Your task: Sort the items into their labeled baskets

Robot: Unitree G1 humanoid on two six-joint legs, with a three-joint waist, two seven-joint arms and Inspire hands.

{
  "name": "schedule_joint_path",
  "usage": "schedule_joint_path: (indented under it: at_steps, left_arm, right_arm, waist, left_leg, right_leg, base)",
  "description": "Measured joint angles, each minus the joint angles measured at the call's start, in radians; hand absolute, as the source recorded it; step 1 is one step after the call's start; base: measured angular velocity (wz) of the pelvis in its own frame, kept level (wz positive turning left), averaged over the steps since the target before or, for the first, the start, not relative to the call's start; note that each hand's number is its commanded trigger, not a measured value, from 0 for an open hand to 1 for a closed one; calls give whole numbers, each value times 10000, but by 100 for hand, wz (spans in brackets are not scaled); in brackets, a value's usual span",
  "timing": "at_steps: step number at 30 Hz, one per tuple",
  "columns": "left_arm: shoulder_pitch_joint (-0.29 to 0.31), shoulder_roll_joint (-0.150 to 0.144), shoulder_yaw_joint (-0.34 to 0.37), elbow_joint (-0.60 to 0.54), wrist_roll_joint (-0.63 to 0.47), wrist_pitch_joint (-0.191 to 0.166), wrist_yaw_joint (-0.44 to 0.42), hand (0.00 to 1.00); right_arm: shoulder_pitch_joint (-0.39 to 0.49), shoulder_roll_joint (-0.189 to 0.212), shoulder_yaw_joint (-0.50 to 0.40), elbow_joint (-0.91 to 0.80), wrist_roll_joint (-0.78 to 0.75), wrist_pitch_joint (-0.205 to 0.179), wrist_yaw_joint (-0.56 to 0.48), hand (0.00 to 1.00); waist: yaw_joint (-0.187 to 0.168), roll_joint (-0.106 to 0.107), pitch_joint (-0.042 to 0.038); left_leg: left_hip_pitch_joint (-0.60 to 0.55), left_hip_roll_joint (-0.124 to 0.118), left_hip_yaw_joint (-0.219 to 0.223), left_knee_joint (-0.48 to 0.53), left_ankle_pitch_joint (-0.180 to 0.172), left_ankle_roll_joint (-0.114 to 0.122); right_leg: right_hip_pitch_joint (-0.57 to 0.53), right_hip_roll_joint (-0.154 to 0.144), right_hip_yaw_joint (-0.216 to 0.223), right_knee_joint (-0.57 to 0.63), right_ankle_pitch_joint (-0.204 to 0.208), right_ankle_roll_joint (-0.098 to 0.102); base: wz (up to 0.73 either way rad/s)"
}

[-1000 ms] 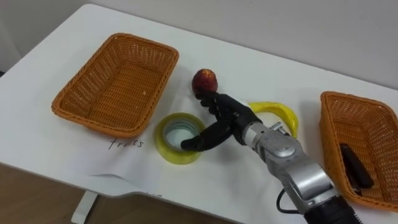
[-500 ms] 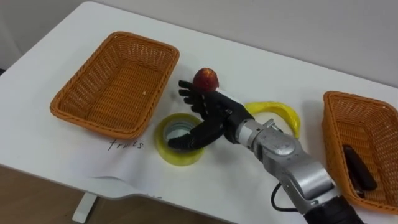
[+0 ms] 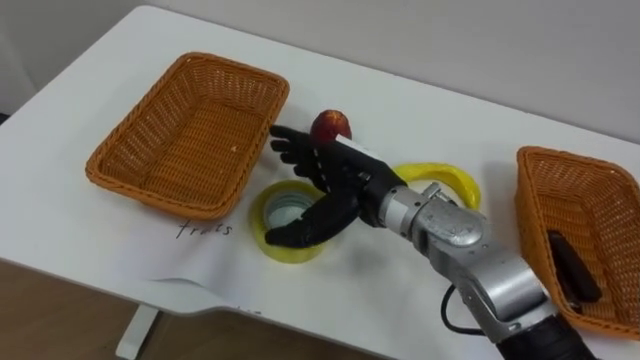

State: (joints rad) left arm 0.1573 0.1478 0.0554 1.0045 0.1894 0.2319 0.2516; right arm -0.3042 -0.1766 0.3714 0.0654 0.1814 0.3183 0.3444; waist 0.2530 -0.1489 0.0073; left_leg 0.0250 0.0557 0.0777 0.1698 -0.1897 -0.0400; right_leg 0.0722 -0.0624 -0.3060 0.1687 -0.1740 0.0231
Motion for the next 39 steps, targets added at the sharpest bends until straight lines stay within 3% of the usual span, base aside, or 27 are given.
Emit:
schedule_joint_path:
  at_steps: [12,17,22,39]
  left_arm:
    - [-52,1,241,-15,-4,-12,4,0]
    - [-64,-59,289,-49,-5,4,3,0]
    - [-81,-57,273,-51,-5,4,29,0]
    - [314,-111,305,-36,-3,36,37,0]
  right_arm:
    - [-1,-140,-61,-87,-395,-12,-288,0]
    - [-2,-166,-505,-312,-580,-12,-383,0]
    - [-1,-178,-749,-401,-570,-13,-648,0]
    - [-1,-175,-807,-394,-1440,-13,-1182,0]
  waist:
    - [-25,29,13]
    - [-36,117,58]
    - [-48,241,44]
    - [-54,241,38]
  left_leg:
    - [-58,-9,-105,-14,0,0]
    - [-50,-8,-100,-21,0,1]
    - [-43,-6,-92,-28,0,0]
    - [43,-10,-76,103,4,4]
  right_leg:
    - [-19,4,9,-12,0,0]
    - [-19,4,27,-13,0,0]
    - [-20,6,27,-14,0,0]
    - [67,-7,15,-13,0,0]
  base:
    - [2]
    - [0]
    - [0]
    - [0]
